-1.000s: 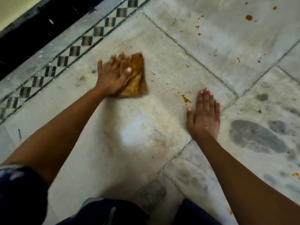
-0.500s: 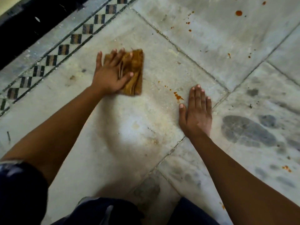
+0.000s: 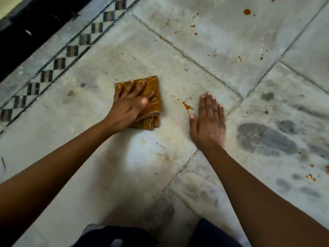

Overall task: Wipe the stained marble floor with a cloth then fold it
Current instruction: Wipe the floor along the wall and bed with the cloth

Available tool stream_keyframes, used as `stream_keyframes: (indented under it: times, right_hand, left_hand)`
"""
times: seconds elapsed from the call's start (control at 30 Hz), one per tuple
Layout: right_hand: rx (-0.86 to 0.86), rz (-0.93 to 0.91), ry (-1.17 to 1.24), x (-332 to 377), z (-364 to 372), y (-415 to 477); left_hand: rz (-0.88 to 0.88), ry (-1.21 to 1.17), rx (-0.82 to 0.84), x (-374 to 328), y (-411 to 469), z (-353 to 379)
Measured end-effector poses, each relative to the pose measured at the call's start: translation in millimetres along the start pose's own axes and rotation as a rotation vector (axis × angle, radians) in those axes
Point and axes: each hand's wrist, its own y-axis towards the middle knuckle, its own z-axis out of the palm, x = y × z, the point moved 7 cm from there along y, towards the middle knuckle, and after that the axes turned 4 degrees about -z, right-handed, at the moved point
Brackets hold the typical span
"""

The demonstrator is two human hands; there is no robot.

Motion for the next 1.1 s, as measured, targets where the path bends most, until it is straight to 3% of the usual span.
stream_keyframes:
  times: [0.07,0.13,0.37,0.5,0.6,0.73,0.83,0.97,1.1]
  right_hand:
    - [0.008,0.001,0.003,0,-1,-1]
    - [0.008,-0.003,0.006,1,-2,-1]
    - [0.015,-0.009,-0.024,2,0,0]
    - [0.034,-0.014,-0.007,2,-4,-2]
    - [0.065,-0.038,-0.049,-2,0,-8]
    - [0.069,0.008,-0.112,-18,-2,-20]
    - [0.060,0.029,-0.099,-26,-6,-18]
    - [0.056,0.028,-0.098,-25,-5,-16]
    - [0.046,0.021,-0.106,-26,-5,-16]
  left_hand:
    - [-0.143,0.118,-0.082,-16,12,8]
    - [-0.166,0.268,-0.175,-27,23,11]
    - [-0.305,0.241,-0.178,-12,89,-8]
    - [-0.010,0.306,-0.143,-46,50,9]
    - [0.150,0.382,-0.138,-23,-1,14]
    - [-0.178,0.300,-0.190,16,28,-9]
    - [-0.258,0.267,-0.174,-7,76,-9]
    - [-0.180,0.300,-0.127,-36,92,5]
    - [0.166,0.383,-0.111,-36,50,11]
